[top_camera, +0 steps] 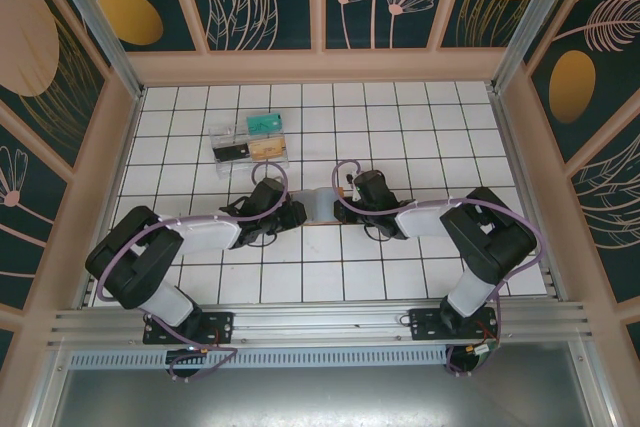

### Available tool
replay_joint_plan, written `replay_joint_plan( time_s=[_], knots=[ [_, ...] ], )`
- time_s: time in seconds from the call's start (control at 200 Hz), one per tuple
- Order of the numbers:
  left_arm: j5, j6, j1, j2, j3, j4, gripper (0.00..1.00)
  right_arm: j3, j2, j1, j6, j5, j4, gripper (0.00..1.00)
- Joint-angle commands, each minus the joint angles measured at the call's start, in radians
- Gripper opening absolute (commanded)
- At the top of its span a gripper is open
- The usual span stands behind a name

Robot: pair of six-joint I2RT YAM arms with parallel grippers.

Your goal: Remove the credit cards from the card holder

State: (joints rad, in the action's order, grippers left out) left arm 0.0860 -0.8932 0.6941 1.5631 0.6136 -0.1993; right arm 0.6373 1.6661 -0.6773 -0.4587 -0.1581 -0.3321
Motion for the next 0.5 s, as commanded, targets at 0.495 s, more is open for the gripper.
replay_joint_plan(
  time_s=[0.495],
  knots=[
    [0.11, 0.019, 0.012, 0.038, 0.048, -0.089, 0.67, 0.021, 0.023, -0.011, -0.015, -0.023, 0.02, 0.22]
  ],
)
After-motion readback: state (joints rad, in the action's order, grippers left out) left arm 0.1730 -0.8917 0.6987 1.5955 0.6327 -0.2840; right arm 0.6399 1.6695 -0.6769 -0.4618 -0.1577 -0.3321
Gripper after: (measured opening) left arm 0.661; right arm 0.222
